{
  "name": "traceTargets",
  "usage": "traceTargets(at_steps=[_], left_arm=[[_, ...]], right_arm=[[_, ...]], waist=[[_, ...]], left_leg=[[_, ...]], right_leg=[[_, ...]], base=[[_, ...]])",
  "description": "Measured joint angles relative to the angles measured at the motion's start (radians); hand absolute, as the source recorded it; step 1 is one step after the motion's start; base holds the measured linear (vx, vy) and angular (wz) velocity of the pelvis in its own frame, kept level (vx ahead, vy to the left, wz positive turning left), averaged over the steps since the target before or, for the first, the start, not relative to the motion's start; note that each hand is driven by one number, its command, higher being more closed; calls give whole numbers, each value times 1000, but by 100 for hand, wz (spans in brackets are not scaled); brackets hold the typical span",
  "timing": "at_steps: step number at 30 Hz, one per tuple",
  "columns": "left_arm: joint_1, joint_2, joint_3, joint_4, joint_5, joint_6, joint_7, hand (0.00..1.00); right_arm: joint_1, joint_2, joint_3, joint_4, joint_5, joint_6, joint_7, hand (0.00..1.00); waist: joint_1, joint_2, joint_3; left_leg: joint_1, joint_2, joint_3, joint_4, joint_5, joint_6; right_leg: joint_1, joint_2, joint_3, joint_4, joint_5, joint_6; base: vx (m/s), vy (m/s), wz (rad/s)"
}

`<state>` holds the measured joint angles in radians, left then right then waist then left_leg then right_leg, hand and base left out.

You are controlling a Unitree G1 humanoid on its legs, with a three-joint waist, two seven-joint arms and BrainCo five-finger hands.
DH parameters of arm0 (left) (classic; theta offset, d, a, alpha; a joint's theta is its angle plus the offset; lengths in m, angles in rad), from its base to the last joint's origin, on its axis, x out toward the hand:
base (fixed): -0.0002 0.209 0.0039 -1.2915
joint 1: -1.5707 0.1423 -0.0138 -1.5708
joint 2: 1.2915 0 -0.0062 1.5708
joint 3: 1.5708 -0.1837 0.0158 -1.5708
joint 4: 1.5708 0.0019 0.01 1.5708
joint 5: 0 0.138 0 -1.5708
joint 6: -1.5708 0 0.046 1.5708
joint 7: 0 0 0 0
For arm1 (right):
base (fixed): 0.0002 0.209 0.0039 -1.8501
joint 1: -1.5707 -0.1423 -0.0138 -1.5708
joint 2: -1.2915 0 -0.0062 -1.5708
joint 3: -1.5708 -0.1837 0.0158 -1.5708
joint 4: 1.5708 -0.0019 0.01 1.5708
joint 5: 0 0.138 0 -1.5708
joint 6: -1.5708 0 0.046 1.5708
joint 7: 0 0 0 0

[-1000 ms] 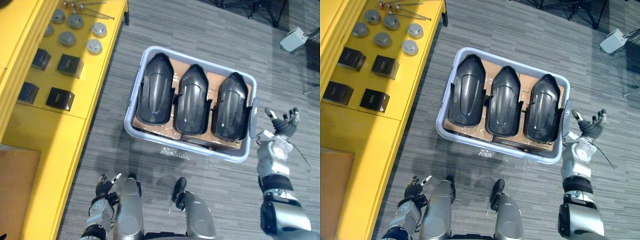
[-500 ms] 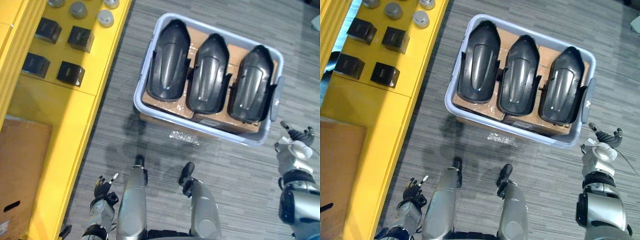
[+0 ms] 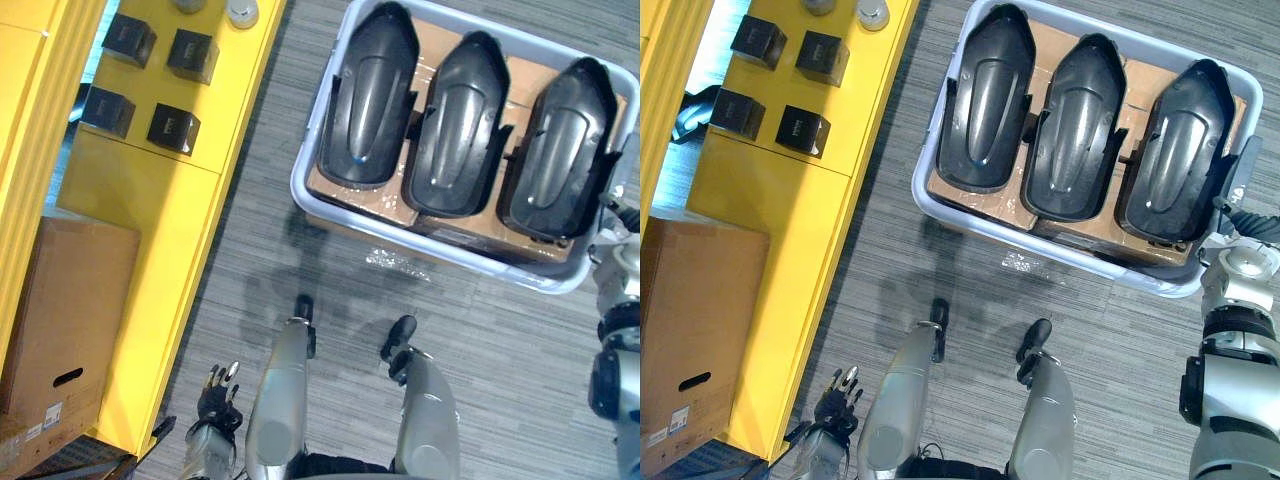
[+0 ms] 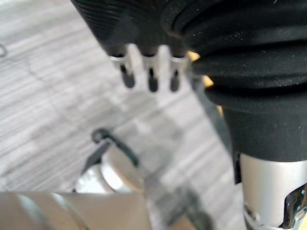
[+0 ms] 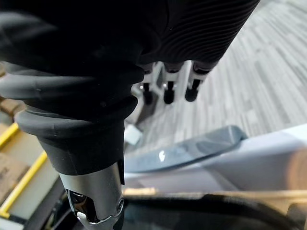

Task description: Walk over and take plastic housings, then place them on the shelf

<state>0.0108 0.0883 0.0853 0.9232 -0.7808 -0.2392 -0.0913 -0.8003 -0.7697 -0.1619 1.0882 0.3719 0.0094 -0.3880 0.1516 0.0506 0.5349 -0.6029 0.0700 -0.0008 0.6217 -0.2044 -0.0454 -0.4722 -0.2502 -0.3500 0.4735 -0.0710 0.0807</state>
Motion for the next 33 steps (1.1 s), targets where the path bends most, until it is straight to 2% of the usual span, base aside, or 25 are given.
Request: traceTargets(at_steps=[5,9,11,13,14,18,23,25,33], left_arm=[[1,-28,-22,1,-8,0,-28,0],[1,-29,-29,1,-38,0,-35,0],[1,-43,-42,1,-47,0,-41,0],[1,-55,-47,4,-77,-1,-43,0],[1,-57,-47,6,-87,0,-44,0],[1,-64,-53,13,-115,0,-52,0],[-3,-68,-52,40,-115,-1,-84,0],[-1,-73,-48,44,-116,-1,-86,0],[-1,-79,-39,35,-117,-9,-89,0]], right_arm=[[-26,-33,19,40,-31,29,26,0],[-42,-33,19,76,-34,68,42,0],[-55,-34,19,100,-34,98,50,0],[-58,-47,18,109,-43,103,29,0],[-62,-57,18,111,-44,109,31,100],[-73,-95,17,122,-75,132,33,100],[-73,-166,18,141,-179,185,17,100],[-75,-171,20,149,-238,221,-6,100],[-79,-148,62,150,-361,300,-18,100]], waist=[[4,41,4],[11,48,3],[22,63,4],[29,73,2],[30,73,2],[36,90,3],[51,103,1],[62,103,1],[62,103,0]], left_leg=[[-32,-5,-11,16,1,2],[-39,-4,-10,16,1,2],[-48,-4,-8,15,3,2],[-60,-5,-9,15,7,2],[-64,-6,-10,15,8,1],[-67,-15,-16,14,11,2],[-101,-27,-51,5,27,4],[-97,-27,-57,-3,34,-2],[-75,1,-77,-2,45,-20]], right_leg=[[-24,-11,-5,17,0,1],[-35,-12,-4,22,0,1],[-46,-13,-4,25,0,1],[-59,-16,-5,28,0,1],[-64,-17,-5,31,0,1],[-71,-31,-14,53,-8,1],[-86,-45,-57,57,-16,0],[-83,-43,-62,60,-20,-5],[-38,-12,-89,50,-26,-12]], base=[[-20,11,5],[0,0,0],[0,0,0],[0,0,0],[16,-2,3],[-6,-2,8],[-28,-6,20],[-11,-26,7],[20,-26,3]])
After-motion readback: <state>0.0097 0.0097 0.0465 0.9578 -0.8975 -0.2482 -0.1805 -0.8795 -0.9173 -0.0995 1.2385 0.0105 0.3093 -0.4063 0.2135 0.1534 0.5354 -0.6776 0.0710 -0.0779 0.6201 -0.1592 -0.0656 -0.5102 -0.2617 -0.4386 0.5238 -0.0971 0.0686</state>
